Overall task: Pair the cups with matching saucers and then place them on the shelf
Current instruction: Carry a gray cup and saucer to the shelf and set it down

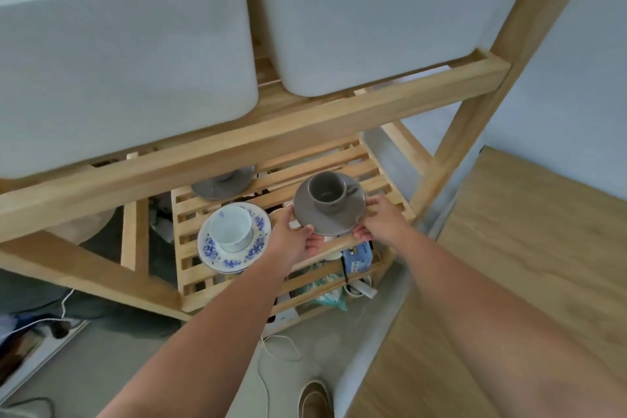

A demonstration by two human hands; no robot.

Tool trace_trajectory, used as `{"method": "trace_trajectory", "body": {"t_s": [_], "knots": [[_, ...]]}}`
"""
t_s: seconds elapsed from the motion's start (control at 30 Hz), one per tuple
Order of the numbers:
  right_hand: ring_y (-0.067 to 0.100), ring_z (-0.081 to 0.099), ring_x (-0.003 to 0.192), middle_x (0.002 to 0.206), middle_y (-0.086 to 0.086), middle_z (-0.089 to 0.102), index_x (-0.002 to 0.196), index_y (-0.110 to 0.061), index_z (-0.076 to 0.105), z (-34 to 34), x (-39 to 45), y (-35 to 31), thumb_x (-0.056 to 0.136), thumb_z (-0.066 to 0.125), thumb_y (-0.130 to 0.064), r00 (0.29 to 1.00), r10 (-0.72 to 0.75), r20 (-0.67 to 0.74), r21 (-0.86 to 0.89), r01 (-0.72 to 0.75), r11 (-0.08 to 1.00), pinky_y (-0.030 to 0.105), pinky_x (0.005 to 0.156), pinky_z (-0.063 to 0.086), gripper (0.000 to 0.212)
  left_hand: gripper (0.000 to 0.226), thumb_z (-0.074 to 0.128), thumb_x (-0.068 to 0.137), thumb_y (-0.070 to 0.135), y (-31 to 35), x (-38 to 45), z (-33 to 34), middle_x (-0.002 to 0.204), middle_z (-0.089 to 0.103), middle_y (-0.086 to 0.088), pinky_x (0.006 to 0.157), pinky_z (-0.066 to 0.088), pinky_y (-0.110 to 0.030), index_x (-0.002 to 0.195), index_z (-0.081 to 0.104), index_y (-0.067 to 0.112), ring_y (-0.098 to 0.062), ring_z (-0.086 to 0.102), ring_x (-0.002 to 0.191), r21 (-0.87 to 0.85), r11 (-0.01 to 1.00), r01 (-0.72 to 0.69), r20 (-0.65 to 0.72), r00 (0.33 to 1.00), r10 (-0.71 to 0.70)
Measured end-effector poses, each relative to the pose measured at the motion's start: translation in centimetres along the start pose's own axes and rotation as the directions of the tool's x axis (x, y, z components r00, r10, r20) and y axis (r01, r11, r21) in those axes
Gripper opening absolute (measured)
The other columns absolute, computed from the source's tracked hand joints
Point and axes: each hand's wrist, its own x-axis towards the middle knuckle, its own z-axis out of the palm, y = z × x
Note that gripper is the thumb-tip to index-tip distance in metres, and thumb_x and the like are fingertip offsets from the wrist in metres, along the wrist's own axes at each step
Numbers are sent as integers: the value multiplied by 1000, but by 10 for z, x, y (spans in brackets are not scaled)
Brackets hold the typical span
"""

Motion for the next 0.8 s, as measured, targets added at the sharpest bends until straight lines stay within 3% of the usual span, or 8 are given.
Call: {"method": "trace_trajectory", "body": {"t_s": [0.13,0.2,0.3,0.37,0.43,0.6,0.8], "knots": [[17,67,93,106,3,68,128,-22,47,9,14,15,69,84,-20,996,-71,60,-136,78,988,36,84,58,70,66,59,96,11,-9,9,-5,99,73,-20,54,57,-20,151,26,27,-17,67,74,159,984,-78,-42,995,85],[15,63,100,107,-5,66,125,-25,51,14,17,20,61,87,-27,994,-93,66,-262,107,959,33,87,54,73,70,64,94,21,-22,9,-5,95,72,-16,63,60,-29,151,23,23,-15,66,72,317,934,-167,-63,979,196],[21,59,108,111,-2,62,117,-27,54,25,21,23,61,84,-41,981,-192,-13,-505,159,848,37,88,51,65,93,67,90,32,-43,4,-6,124,60,6,91,54,-37,155,1,33,-11,61,107,518,802,-297,-32,931,365],[27,48,119,124,1,52,119,-30,52,26,23,24,60,77,-57,963,-263,-66,-665,154,730,41,96,45,69,88,63,91,39,-55,2,-3,147,40,2,109,40,-43,155,3,32,-19,41,133,675,664,-322,-61,872,485],[29,36,128,136,0,42,125,-33,48,22,25,27,60,72,-65,955,-283,-90,-699,142,701,42,102,36,76,79,51,95,48,-62,1,4,154,24,-7,117,25,-46,156,8,21,-29,22,142,813,525,-252,-93,834,543],[26,14,145,158,-3,22,145,-31,34,11,30,38,68,64,-70,956,-289,-50,-716,167,678,45,115,17,91,69,32,102,46,-70,14,15,165,11,-6,122,4,-42,157,4,14,-26,2,152,837,512,-195,-101,864,493],[23,6,150,162,0,17,152,-23,21,9,52,15,78,58,-66,927,-374,6,-769,243,591,45,118,5,93,65,25,104,42,-54,33,11,166,7,-5,123,1,-40,157,3,12,-25,-1,152,864,466,-192,-100,840,533]]}}
